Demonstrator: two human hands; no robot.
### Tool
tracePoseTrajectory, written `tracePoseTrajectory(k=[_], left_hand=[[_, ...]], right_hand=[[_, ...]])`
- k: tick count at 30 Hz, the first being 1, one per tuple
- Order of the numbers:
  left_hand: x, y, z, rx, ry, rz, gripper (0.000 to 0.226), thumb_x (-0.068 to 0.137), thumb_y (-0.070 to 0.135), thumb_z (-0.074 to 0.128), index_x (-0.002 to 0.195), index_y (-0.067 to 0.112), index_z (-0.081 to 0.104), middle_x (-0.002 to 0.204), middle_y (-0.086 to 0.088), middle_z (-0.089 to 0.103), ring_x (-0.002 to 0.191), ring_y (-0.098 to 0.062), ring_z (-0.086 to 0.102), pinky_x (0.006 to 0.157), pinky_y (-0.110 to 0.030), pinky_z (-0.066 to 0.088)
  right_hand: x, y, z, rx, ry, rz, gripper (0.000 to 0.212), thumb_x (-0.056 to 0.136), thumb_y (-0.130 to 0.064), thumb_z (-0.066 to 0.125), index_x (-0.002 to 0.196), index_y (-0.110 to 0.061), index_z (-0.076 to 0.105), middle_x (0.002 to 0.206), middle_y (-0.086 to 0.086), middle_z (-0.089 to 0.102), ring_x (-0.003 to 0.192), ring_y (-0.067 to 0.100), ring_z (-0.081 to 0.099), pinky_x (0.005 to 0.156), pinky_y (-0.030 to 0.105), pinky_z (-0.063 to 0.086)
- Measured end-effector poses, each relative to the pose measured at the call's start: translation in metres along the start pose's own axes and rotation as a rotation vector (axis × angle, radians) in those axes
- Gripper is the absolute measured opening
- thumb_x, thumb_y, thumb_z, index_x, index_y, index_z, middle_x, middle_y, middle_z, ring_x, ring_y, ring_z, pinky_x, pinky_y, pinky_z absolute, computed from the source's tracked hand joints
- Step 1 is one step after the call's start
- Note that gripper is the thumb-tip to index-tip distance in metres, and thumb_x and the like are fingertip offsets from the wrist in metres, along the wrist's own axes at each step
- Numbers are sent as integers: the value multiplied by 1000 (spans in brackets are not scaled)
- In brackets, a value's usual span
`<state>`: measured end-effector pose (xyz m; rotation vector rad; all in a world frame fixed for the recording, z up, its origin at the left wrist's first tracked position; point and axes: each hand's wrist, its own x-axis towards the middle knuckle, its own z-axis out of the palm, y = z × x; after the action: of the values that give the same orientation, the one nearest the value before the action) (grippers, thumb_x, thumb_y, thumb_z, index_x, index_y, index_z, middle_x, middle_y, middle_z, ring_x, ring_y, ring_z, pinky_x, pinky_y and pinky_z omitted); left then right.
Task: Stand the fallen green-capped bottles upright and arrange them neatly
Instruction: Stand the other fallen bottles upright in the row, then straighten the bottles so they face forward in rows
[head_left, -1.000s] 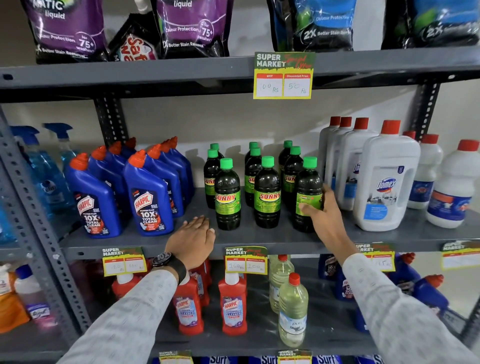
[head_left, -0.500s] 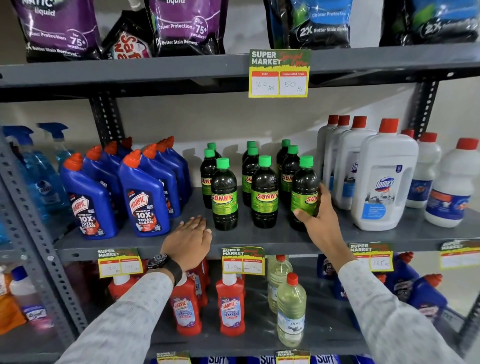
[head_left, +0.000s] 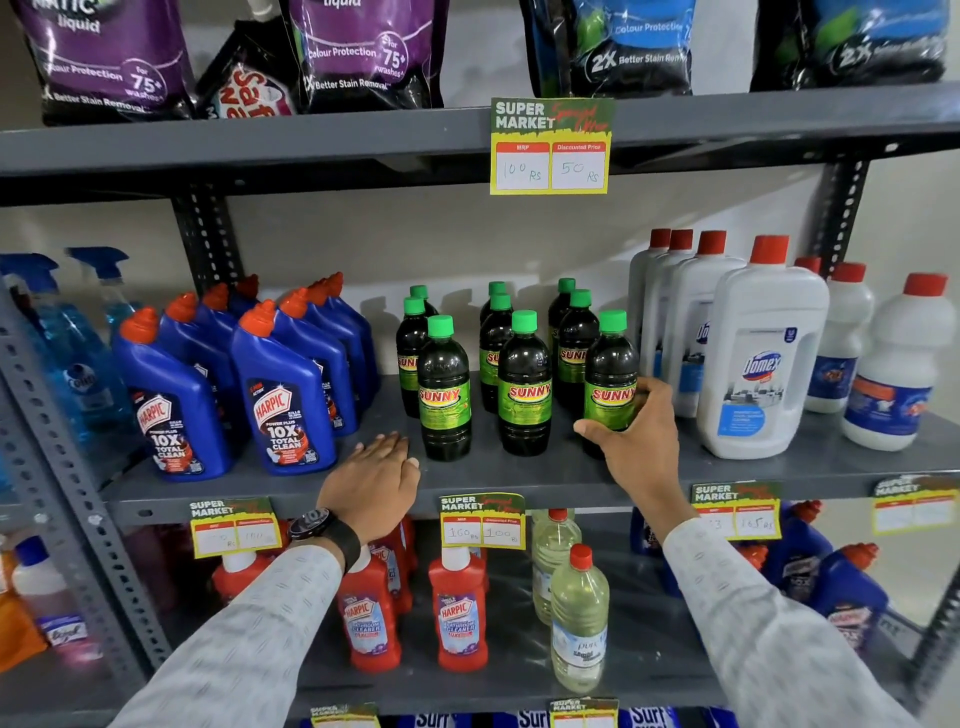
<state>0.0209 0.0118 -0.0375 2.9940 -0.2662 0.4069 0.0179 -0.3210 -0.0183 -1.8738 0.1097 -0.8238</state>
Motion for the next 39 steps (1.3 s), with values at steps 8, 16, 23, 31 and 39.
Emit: tracePoseTrajectory(k=[8,16,23,31,39], left_hand=[[-7,5,-9,-112,33,-32,58,107,40,28,158,16,33,167,-4,31,154,-21,29,126,-38,22],[3,34,-35,-922,184,-161,80,81,47,79,151,29,45,131,14,59,122,-7,58,107,-34,44],[16,43,-35,-1057,155,-151,85,77,23,87,150,21,45,138,-2,63,114,-8,61,93,-19,43],[2,16,-35,-1045,222,-122,77,79,18,85,148,20,50,136,-3,66,110,-5,64,86,-10,46],[-5,4,-34,-1044,251,-114,79,79,24,85,149,24,50,135,2,67,111,-3,64,89,-13,46]], right_hand=[[-13,-8,-2,-93,60,-41,103,72,-45,90,153,-18,33,149,10,44,141,30,37,116,49,37],[-41,-44,24,-81,52,-224,57,84,-35,83,132,-27,53,109,-13,56,96,6,57,88,37,55],[-38,-44,61,-155,-247,-67,90,85,-27,84,156,-14,31,145,8,56,134,31,52,106,42,42],[-31,-39,70,-147,-233,-55,65,85,-19,83,137,-14,43,108,-9,57,104,20,59,87,36,45],[-38,-42,74,-142,-268,-82,69,85,-25,83,141,-15,42,109,-8,57,104,16,58,90,39,49]])
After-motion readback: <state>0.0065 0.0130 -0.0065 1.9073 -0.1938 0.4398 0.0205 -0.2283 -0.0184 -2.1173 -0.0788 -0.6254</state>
